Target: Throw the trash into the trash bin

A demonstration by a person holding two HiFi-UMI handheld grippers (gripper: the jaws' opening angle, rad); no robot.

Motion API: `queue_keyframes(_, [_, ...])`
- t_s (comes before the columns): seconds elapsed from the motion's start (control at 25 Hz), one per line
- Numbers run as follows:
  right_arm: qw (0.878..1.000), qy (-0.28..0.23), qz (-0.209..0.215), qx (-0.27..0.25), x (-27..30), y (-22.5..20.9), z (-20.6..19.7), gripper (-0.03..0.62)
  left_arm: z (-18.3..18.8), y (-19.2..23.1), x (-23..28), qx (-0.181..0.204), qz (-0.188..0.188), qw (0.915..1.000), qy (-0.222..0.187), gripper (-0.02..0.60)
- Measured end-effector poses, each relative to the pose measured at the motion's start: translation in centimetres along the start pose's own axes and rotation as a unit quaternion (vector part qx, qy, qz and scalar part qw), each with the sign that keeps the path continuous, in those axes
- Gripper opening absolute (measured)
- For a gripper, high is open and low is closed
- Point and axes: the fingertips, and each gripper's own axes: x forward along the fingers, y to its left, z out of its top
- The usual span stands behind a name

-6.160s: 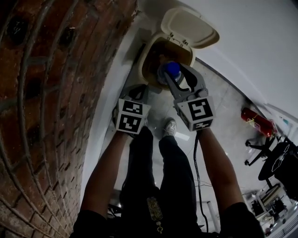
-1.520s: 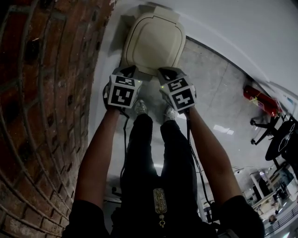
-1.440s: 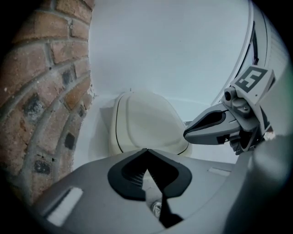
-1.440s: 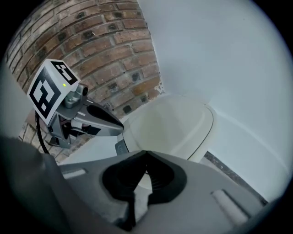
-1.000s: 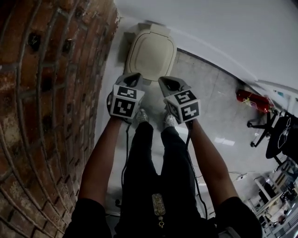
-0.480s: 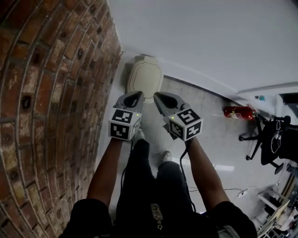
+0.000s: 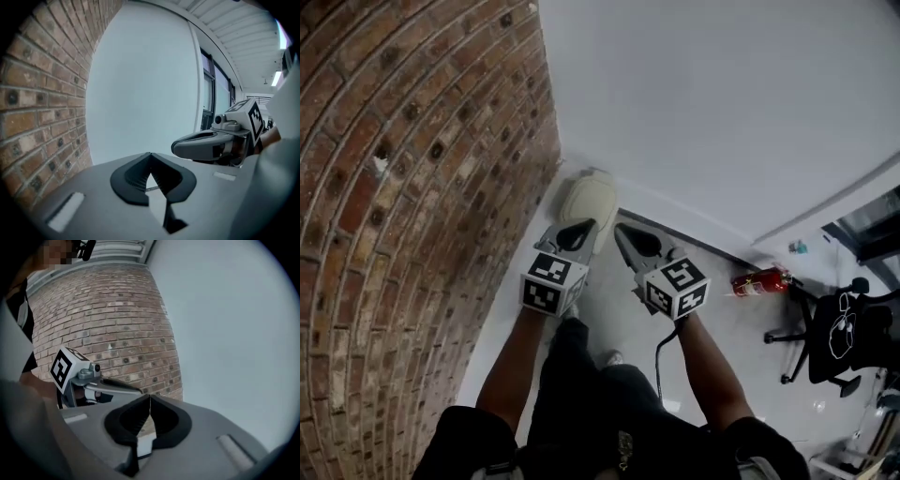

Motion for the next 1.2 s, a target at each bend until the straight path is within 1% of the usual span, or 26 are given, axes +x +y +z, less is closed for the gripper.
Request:
queue_keyframes(0.08, [0.999, -0.003, -0.004, -0.034, -2.2, 1.3, 1.6, 0.006, 1.8, -1.9, -1.9, 0.009, 0.008, 0.9998, -0.015, 0.008])
queue_keyframes(0.24, [0.997, -0.027, 0.002, -0.073, -6.2, 3.5, 5.5, 0.003, 4.8, -5.7, -5.0, 0.019, 0.016, 0.9988, -0.043, 0.006])
queue_keyframes(0.36, [0.995, -0.049, 0.007, -0.088, -9.0, 4.8, 8.9, 0.003, 7.1, -8.0, -7.3, 0.030, 0.023, 0.9978, -0.055, 0.006])
queue_keyframes(0.44, [0.994, -0.056, 0.004, -0.091, -10.4, 5.9, 10.2, 0.003, 7.6, -9.0, -8.8, 0.033, 0.024, 0.9975, -0.057, 0.006])
queue_keyframes(0.56, [0.993, -0.063, 0.000, -0.098, -11.5, 7.6, 11.2, 0.003, 7.8, -9.3, -10.8, 0.038, 0.026, 0.9969, -0.064, 0.006])
queue_keyframes(0.8, [0.992, -0.083, -0.010, -0.090, -13.5, 9.7, 12.7, 0.003, 9.2, -10.6, -13.7, 0.046, 0.025, 0.9958, -0.075, 0.006])
queue_keyframes(1.2, [0.990, -0.096, -0.020, -0.103, -15.3, 10.9, 13.6, 0.003, 10.3, -12.3, -15.0, 0.054, 0.011, 0.9942, -0.093, 0.006])
